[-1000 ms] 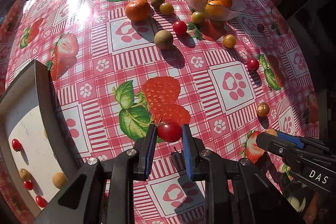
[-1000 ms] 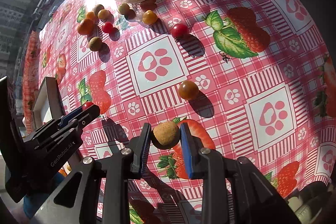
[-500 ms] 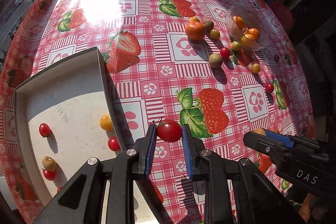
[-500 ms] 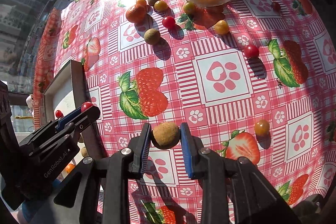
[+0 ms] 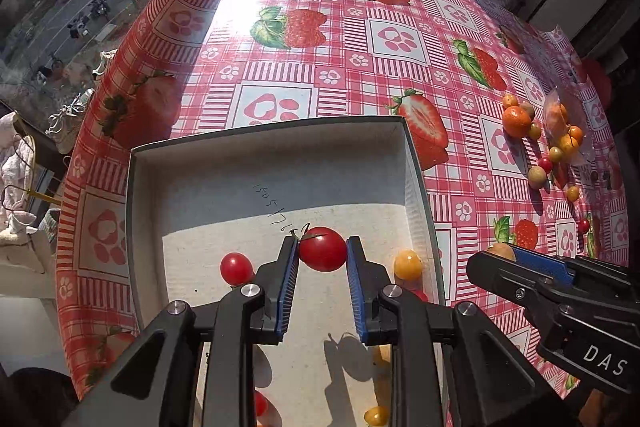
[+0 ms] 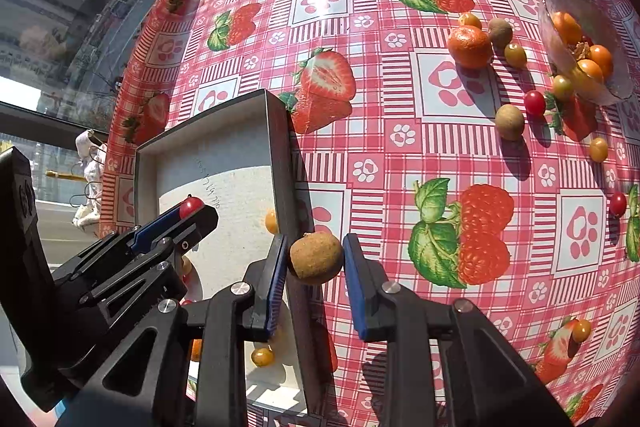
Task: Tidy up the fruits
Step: 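Carry the red tomato and kiwi over the white tray and open both grippers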
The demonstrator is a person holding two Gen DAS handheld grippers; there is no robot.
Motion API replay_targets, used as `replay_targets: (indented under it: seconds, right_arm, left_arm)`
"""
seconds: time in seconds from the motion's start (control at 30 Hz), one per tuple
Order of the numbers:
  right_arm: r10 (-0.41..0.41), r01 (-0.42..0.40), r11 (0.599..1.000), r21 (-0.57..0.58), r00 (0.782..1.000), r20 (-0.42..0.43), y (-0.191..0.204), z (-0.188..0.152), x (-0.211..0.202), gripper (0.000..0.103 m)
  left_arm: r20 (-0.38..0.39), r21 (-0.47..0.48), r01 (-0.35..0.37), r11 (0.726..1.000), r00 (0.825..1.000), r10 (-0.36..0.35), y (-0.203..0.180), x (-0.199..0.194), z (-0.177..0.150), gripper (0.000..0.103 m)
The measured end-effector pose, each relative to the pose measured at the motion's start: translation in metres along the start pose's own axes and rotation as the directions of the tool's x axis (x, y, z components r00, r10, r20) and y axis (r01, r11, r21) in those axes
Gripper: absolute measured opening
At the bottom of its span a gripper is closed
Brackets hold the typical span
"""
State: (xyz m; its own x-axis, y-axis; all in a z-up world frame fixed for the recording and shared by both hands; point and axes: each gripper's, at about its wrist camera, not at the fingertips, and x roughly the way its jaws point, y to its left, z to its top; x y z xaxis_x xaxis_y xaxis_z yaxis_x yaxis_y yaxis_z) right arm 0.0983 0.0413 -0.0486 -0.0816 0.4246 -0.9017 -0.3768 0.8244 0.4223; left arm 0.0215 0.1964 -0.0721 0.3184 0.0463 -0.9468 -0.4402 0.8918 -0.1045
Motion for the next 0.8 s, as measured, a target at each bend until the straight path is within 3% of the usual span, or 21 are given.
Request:
replay_targets:
  seconds: [0.23, 0.43, 0.47, 0.5, 0.6, 0.7, 0.77, 0.8]
  right_arm:
    - [0.007, -0.010, 0.996, -0.094, 0.999, -0.032, 0.052, 0.032, 0.041, 0.030]
    - [-0.045, 0.032, 0.991, -0.132, 0.994, -0.098, 0.062, 0.037, 0.077, 0.030]
    - [-0.054, 0.039, 0.990, -0.136, 0.993, -0.107, 0.063, 0.036, 0.081, 0.030]
    - [-0.053, 0.037, 0.990, -0.139, 0.992, -0.116, 0.063, 0.036, 0.084, 0.030]
    - [-0.060, 0.041, 0.989, -0.144, 0.990, -0.131, 0.065, 0.036, 0.088, 0.031]
    - [-0.038, 0.020, 0.991, -0.131, 0.991, -0.132, 0.064, 0.036, 0.086, 0.035]
    - [-0.029, 0.012, 0.990, -0.138, 0.992, -0.126, 0.066, 0.036, 0.080, 0.045]
    - [-0.020, 0.004, 0.990, -0.138, 0.992, -0.121, 0.066, 0.035, 0.076, 0.048]
  left_arm:
    - [-0.040, -0.031, -0.069, 0.997, 0.997, 0.068, 0.038, 0.029, 0.016, 0.026]
    - [-0.075, -0.013, -0.061, 0.998, 0.995, 0.060, 0.042, 0.041, 0.014, 0.026]
    - [-0.078, -0.011, -0.062, 0.998, 0.995, 0.061, 0.041, 0.041, 0.013, 0.032]
    - [-0.076, -0.013, -0.075, 0.997, 0.994, 0.073, 0.042, 0.041, 0.012, 0.044]
    - [-0.054, -0.051, -0.109, 0.993, 0.993, 0.106, 0.051, 0.036, 0.010, 0.069]
    - [-0.055, -0.064, -0.105, 0.992, 0.993, 0.101, 0.059, 0.031, 0.008, 0.071]
    - [-0.050, -0.057, -0.127, 0.990, 0.991, 0.124, 0.061, 0.027, 0.007, 0.071]
    - [-0.050, -0.060, -0.135, 0.989, 0.990, 0.132, 0.062, 0.025, 0.007, 0.078]
